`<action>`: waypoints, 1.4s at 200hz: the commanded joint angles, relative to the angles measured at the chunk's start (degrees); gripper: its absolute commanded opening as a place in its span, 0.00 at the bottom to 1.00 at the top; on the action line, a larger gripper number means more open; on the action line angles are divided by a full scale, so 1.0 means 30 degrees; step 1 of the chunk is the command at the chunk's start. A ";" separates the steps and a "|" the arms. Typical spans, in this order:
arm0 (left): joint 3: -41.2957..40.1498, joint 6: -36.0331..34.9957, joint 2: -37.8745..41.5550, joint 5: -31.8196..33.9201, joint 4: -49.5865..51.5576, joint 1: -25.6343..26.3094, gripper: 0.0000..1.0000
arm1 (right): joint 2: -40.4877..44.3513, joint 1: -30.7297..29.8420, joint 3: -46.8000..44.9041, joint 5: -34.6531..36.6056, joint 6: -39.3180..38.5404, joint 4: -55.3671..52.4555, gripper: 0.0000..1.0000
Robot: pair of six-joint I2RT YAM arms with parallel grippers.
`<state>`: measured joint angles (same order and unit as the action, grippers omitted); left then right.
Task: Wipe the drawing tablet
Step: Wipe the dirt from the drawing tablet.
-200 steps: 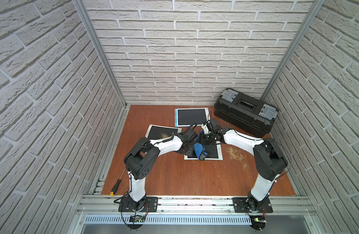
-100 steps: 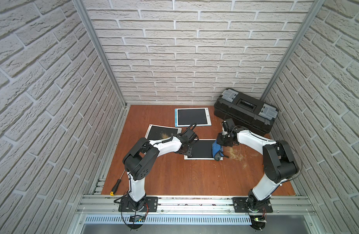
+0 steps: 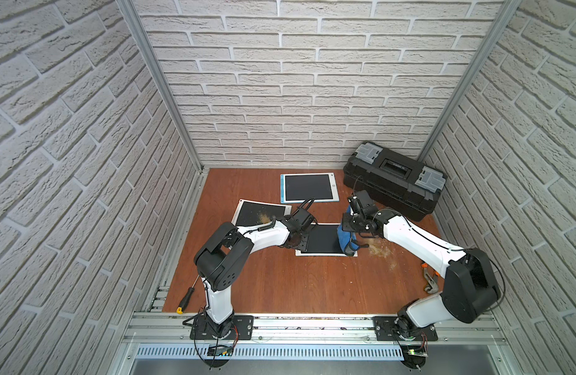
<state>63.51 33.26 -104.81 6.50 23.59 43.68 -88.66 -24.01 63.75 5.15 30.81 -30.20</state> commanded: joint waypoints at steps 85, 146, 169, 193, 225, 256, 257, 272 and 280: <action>-0.0866 -0.0142 0.0145 0.0469 0.2257 -0.0105 0.67 | 0.0634 0.4432 -0.2526 0.2185 0.1196 -0.0954 0.03; -0.1041 -0.0030 0.0369 0.0467 0.2213 -0.0153 0.67 | -0.1060 -0.2393 0.0556 -0.0021 -0.0045 0.1546 0.03; -0.1114 0.0047 0.0447 0.0477 0.2243 -0.0176 0.67 | -0.3959 -0.2851 0.1604 -0.3964 0.0797 0.3461 0.03; -0.1297 0.0132 0.0542 0.0527 0.2213 -0.0176 0.67 | -0.7178 -0.2789 0.3261 -0.5379 0.1233 0.3248 0.03; -0.1560 0.0195 0.0722 0.0559 0.2097 -0.0200 0.67 | -0.7529 -0.0770 0.2255 -0.3720 0.1856 0.1464 0.02; -0.1571 0.0087 0.0873 0.0411 0.2037 -0.0205 0.67 | -0.5048 0.2719 -0.0668 -0.0200 0.2026 -0.0055 0.02; -0.1555 0.0082 0.0869 0.0411 0.2037 -0.0205 0.67 | -0.5003 0.2812 -0.0733 -0.0094 0.2046 -0.0137 0.02; -0.1535 0.0044 0.1035 0.0381 0.2067 -0.0190 0.67 | -0.4168 0.4135 -0.1326 0.0911 0.2278 -0.0772 0.02; -0.1554 0.0048 0.1198 0.0381 0.2088 -0.0204 0.67 | -0.3650 0.4581 -0.1568 0.1090 0.2410 -0.0825 0.02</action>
<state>60.69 34.52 -101.95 6.63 24.69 43.16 -102.21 -15.51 63.09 -3.31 36.58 -23.57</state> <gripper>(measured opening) 0.668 0.109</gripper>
